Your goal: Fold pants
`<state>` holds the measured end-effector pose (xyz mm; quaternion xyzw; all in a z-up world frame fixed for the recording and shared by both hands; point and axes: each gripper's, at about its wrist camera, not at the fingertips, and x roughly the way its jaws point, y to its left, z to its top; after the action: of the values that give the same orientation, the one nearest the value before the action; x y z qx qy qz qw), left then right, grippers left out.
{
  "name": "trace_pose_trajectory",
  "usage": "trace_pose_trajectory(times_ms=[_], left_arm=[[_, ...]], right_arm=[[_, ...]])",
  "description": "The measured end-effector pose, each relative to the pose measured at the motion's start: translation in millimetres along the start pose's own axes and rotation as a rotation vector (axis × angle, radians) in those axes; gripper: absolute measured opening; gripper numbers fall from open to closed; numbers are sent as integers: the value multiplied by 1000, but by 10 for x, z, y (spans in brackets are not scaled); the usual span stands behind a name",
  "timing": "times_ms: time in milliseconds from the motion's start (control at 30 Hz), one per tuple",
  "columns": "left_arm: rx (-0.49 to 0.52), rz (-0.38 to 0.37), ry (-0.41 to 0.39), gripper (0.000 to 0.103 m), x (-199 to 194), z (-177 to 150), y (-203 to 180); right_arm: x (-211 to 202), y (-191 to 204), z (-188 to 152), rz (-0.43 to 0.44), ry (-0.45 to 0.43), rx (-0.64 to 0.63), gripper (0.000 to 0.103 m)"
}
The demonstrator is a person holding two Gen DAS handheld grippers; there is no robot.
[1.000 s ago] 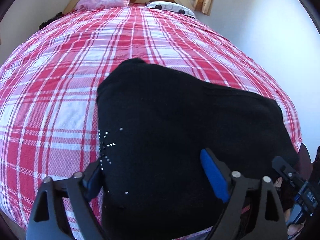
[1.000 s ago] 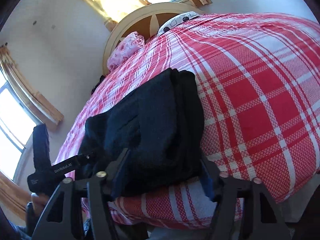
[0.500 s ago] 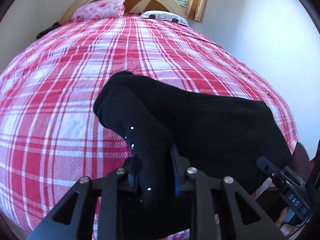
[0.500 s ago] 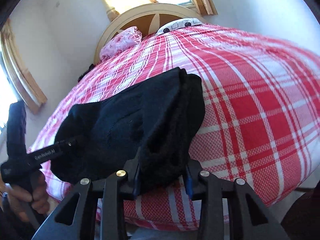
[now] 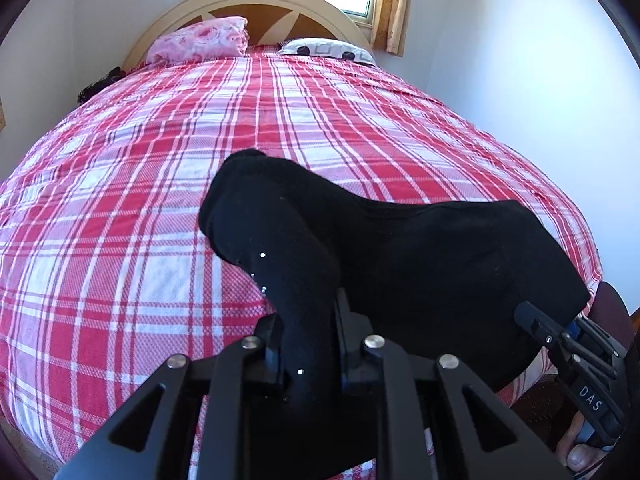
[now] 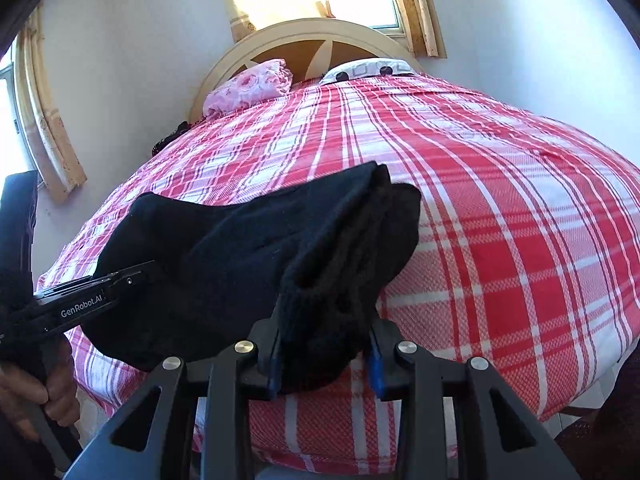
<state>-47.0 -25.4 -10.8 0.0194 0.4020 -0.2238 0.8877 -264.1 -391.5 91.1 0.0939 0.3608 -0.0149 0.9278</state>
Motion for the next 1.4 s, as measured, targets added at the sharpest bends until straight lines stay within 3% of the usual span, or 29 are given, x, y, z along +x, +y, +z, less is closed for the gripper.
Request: trace_pose_trajectory(times_ms=[400, 700, 1067, 1400], left_arm=[[-6, 71, -48, 18, -79, 136, 152], [-50, 145, -78, 18, -102, 225, 468], [-137, 268, -140, 18, -230, 347, 1069], [-200, 426, -180, 18, -275, 414, 1650]], right_arm=[[47, 229, 201, 51, -25, -38, 34], [189, 564, 401, 108, -50, -93, 34], [506, 1258, 676, 209, -70, -188, 34], [925, 2006, 872, 290, -82, -289, 34]])
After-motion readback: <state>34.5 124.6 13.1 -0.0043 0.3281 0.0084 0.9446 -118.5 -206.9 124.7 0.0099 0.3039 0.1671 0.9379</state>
